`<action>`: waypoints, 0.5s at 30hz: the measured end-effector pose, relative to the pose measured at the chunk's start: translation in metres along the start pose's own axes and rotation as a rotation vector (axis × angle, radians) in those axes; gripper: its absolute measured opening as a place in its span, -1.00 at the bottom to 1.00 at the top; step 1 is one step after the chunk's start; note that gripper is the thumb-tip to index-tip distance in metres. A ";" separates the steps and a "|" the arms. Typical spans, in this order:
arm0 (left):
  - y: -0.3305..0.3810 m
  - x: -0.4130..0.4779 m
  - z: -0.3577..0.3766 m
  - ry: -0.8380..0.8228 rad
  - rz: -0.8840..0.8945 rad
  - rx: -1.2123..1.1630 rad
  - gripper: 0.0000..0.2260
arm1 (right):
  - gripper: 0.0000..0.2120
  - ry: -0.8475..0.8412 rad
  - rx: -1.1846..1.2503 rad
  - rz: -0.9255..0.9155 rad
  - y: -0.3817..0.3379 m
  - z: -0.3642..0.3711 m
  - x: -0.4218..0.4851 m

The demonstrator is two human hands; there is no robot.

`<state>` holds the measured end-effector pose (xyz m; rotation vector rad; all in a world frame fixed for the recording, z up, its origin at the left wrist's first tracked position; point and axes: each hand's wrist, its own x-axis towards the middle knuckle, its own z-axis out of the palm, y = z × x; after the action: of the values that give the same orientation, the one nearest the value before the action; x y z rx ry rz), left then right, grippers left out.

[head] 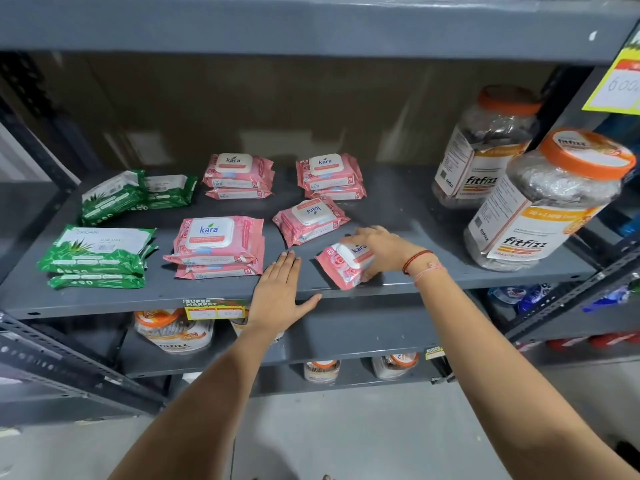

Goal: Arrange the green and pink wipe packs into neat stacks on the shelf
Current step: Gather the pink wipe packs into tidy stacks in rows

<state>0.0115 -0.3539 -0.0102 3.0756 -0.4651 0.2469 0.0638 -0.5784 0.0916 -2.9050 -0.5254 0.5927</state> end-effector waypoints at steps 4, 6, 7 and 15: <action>0.000 0.001 -0.001 -0.008 -0.009 -0.010 -0.22 | -0.18 0.149 -0.052 0.068 -0.009 0.006 0.010; 0.000 0.000 -0.001 -0.006 -0.012 -0.017 -0.22 | -0.17 0.176 -0.078 0.102 -0.015 0.008 0.014; 0.000 0.000 -0.001 -0.004 -0.015 -0.021 -0.22 | -0.17 0.177 -0.099 0.109 -0.018 0.008 0.015; 0.000 0.001 -0.001 0.012 -0.015 -0.022 -0.21 | -0.14 0.120 -0.131 0.064 -0.026 0.004 0.020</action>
<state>0.0120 -0.3544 -0.0093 3.0536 -0.4416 0.2583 0.0717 -0.5463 0.0860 -3.0668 -0.4742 0.4028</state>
